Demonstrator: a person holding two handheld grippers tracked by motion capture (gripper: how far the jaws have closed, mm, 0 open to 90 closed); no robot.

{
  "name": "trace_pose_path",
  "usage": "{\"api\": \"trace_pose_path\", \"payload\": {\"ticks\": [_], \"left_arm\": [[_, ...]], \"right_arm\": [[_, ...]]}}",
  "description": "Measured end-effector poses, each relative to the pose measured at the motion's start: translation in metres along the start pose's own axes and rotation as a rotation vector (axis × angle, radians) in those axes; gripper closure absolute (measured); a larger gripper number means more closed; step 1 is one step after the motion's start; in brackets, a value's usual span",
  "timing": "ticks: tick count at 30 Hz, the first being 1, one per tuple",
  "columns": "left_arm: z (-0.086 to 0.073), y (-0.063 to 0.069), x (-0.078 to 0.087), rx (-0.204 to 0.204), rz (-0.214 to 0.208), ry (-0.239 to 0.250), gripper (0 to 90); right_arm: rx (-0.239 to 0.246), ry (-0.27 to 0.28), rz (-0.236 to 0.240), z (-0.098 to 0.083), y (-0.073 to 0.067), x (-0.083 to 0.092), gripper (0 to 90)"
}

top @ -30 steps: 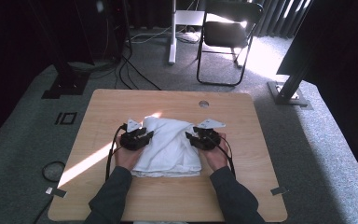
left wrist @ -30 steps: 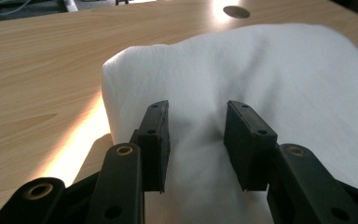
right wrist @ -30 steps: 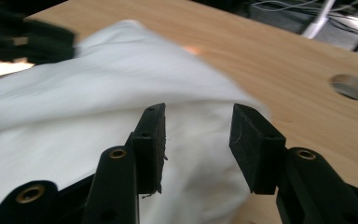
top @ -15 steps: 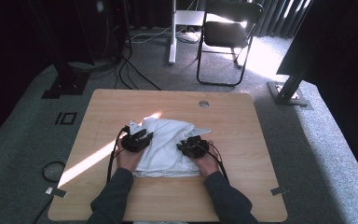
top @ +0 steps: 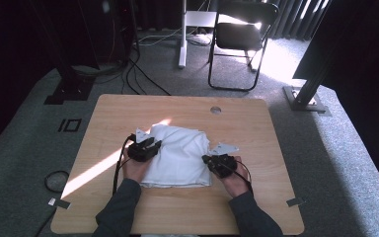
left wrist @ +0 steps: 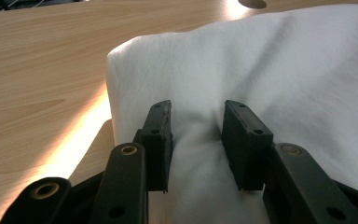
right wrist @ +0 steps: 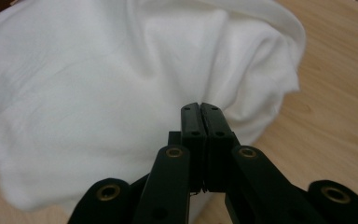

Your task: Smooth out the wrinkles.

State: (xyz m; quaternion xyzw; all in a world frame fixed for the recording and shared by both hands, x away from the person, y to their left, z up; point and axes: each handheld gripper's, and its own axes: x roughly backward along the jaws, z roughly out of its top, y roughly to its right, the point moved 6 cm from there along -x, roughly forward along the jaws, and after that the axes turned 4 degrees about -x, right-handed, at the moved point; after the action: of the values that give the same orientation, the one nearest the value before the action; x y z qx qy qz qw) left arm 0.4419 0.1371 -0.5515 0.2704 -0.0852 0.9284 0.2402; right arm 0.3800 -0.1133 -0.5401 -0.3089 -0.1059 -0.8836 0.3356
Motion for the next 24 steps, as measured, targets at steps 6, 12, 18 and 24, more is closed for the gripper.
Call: {"api": "trace_pose_path", "payload": {"ticks": [6, 12, 18, 24], "left_arm": [[-0.001, 0.001, -0.001, 0.019, -0.004, 0.01, 64.0], [0.0, 0.002, 0.0, 0.01, 0.004, 0.005, 64.1], [0.0, 0.002, 0.0, -0.004, 0.016, 0.004, 64.1], [0.0, 0.003, 0.0, -0.014, 0.025, 0.001, 64.3]], "right_arm": [[-0.034, 0.045, 0.003, -0.002, 0.013, 0.019, 71.2], [-0.117, 0.117, -0.038, 0.036, 0.036, -0.003, 63.5], [-0.166, 0.071, -0.009, 0.052, 0.047, -0.048, 64.3], [-0.15, 0.033, -0.007, 0.048, 0.047, -0.046, 89.6]]}}
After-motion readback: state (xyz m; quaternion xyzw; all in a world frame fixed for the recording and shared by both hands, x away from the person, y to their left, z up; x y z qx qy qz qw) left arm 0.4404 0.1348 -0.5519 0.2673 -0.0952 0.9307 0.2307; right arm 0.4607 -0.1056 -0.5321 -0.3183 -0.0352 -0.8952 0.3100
